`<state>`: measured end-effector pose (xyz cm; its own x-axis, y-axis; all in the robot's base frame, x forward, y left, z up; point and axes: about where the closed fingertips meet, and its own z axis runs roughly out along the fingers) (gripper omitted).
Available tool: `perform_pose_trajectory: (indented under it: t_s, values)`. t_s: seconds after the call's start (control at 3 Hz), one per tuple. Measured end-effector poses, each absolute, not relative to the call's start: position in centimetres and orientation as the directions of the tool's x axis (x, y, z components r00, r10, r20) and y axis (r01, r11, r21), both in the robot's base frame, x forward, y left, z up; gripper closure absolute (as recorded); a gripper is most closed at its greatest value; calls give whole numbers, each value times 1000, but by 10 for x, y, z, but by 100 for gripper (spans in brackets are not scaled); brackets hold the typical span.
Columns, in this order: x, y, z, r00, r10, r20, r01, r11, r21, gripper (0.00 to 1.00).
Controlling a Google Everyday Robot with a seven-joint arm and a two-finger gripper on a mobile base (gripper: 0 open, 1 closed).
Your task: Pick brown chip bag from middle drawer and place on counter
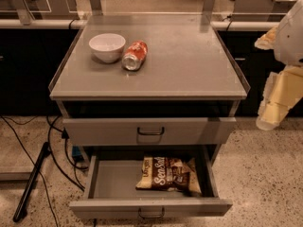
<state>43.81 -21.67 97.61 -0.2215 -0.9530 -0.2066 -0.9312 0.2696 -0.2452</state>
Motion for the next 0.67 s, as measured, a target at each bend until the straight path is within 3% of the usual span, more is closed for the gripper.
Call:
perform_pose_trajectory:
  t_s: [0.33,0.67]
  values:
    - [438,-217,976,-222,-953,-207,-931,270,-245,0]
    - [438,-217,976,-222,-953,-207,-931,270,-245,17]
